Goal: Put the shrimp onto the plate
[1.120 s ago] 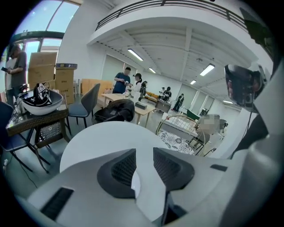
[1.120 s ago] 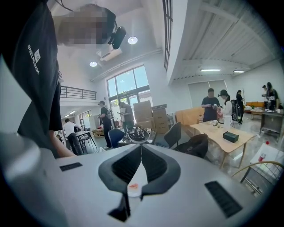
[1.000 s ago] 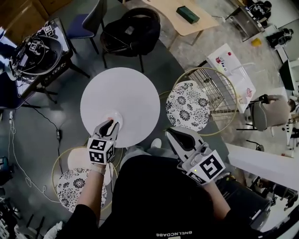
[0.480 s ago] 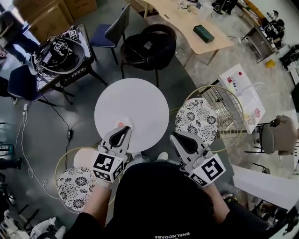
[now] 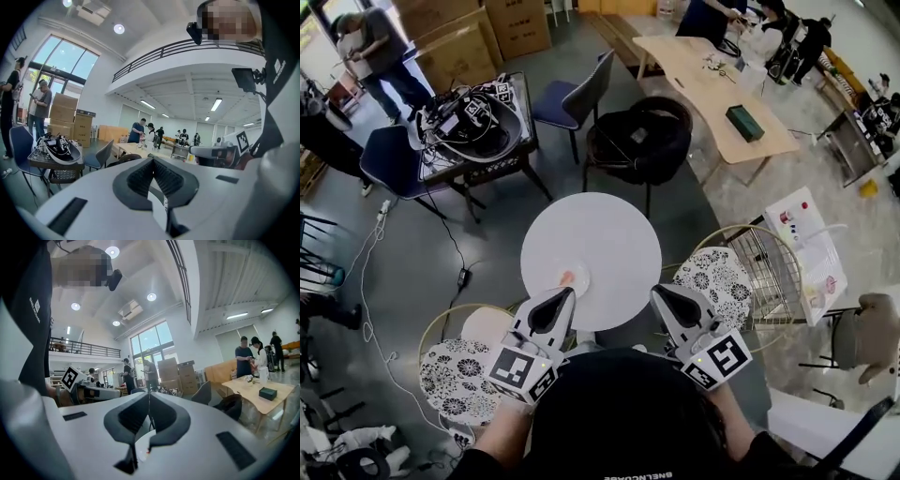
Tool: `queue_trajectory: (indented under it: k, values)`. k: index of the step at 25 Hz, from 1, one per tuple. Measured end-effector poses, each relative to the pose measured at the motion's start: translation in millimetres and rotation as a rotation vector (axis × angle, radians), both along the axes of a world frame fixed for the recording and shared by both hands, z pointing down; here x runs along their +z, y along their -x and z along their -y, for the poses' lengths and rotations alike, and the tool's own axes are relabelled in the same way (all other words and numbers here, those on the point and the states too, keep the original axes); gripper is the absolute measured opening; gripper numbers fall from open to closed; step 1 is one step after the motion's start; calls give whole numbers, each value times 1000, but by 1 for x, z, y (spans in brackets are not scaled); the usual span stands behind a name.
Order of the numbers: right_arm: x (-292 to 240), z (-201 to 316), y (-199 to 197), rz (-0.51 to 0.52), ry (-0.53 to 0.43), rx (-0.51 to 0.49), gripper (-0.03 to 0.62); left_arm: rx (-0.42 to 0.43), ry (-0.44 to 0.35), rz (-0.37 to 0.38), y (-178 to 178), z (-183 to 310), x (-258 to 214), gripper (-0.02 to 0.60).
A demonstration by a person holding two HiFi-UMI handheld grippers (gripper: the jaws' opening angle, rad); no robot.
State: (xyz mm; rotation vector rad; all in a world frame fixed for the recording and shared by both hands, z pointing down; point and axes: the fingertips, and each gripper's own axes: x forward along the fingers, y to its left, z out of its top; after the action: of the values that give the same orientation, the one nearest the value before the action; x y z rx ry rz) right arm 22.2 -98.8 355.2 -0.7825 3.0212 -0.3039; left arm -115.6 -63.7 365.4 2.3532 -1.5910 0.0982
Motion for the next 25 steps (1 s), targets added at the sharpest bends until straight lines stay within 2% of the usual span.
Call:
queue_trajectory:
  k: [4,12,19,25]
  values:
    - [-2,3,11,14,-15,-46,17,-55,-44,-11,10,-10,-18,6]
    - [-10,-4,30,23,-47,-107,15,-146,-74,-26,27,-29,-34,6]
    - [-14,-8,34,35,-54,-144,15,-170,-78,-28,27,-32,-35,6]
    - [-13,-7,29,35,-51,-130,15,-168,-74,-33,26,-28,-34,6]
